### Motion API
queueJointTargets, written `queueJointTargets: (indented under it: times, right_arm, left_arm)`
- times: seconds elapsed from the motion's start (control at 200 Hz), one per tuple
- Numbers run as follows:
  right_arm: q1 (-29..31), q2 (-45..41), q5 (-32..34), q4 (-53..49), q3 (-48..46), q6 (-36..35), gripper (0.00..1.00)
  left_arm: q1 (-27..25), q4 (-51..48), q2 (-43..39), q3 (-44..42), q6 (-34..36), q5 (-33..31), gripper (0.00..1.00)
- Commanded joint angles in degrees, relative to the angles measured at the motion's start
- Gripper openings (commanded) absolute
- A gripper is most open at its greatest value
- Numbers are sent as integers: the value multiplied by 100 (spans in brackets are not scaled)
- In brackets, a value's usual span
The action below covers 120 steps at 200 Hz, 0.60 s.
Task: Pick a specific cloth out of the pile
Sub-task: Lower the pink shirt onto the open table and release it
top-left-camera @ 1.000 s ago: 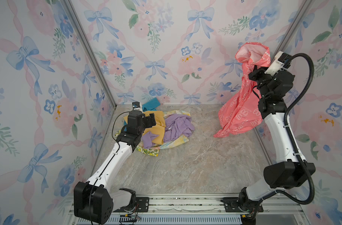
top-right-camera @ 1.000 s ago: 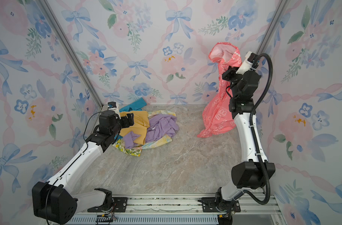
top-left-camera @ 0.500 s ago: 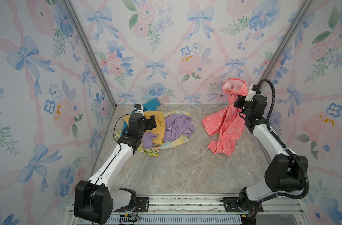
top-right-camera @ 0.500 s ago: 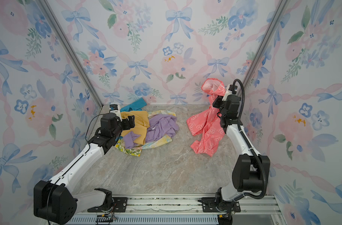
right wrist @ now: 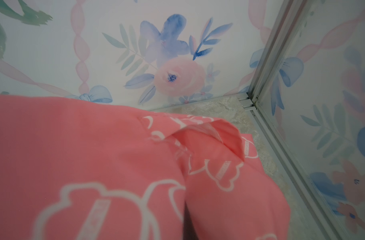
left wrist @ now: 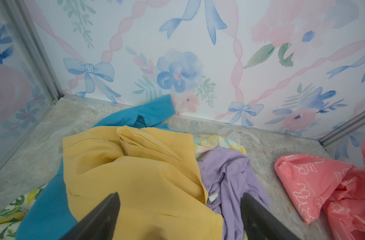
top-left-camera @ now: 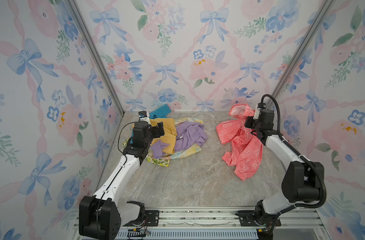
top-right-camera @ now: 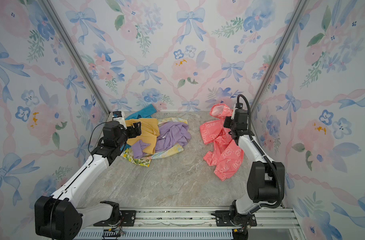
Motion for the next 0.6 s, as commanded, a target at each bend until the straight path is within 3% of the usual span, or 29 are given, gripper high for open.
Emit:
queueJointTargets:
  times: [0.0,0.595]
  right_arm:
    - [87,223,272,-1064,282,-235,0]
    - [411,2691,473,-3927,2478,-795,0]
  left_arm:
    - [54,149,-140,-141,-115,159,92]
    - [86,162,-110,-245,-115,93,92]
